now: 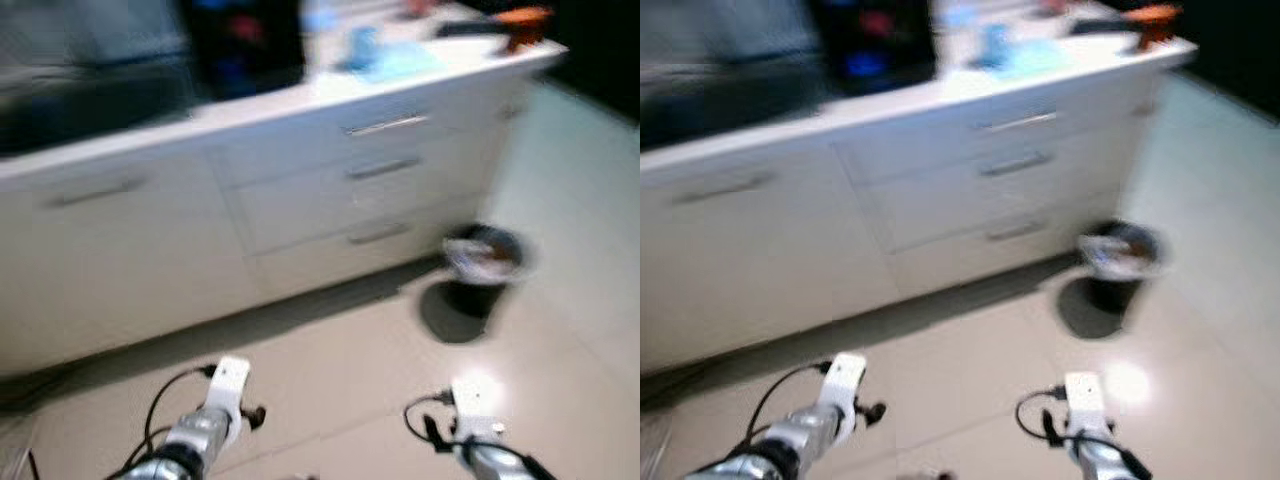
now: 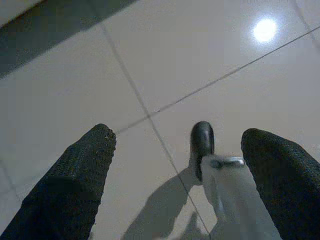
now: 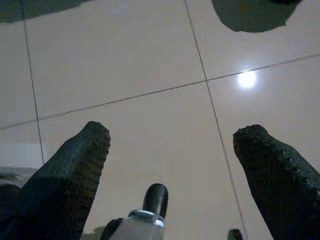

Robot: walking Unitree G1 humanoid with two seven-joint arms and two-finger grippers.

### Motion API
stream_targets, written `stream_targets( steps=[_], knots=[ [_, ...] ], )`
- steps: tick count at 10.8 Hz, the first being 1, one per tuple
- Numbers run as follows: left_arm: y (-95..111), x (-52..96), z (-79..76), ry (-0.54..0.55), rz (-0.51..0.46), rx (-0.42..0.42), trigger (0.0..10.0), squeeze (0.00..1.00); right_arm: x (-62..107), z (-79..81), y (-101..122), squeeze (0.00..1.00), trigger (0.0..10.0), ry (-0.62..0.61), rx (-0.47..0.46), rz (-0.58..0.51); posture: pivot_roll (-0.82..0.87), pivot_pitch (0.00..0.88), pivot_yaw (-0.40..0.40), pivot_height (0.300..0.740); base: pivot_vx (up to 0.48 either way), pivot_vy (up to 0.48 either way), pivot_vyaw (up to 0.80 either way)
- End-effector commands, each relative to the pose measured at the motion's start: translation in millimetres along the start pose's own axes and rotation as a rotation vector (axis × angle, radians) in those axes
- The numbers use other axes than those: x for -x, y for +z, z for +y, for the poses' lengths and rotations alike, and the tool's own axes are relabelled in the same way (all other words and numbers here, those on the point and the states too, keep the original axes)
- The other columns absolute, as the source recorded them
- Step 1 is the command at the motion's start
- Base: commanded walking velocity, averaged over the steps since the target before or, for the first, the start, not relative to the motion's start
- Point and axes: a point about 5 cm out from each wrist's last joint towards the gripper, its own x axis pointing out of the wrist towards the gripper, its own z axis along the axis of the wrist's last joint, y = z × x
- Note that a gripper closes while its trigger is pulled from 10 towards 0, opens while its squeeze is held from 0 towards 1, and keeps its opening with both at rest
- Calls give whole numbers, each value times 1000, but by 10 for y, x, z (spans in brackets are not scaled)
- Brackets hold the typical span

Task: Kitchen organization

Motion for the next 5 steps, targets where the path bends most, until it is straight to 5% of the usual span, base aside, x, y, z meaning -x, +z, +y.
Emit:
stream_targets(
  steps=[1, 3, 5],
  knots=[
    [-9, 9, 50, 10, 7, -15, 10000, 0, -10, 19, 49, 0, 10000, 7, -10, -14, 53, 0, 96, 740, 0, 0, 800],
    [-22, 7, 38, 8, 7, -11, 10000, 0, -13, 22, 62, 0, 10000, 8, -7, -17, 54, 0, 94, 740, 0, 0, 541],
    [-20, 6, 35, 9, 6, -6, 10000, 0, -13, 38, 55, 0, 10000, 14, -25, -20, 56, 0, 94, 740, 0, 0, 0]
  ],
)
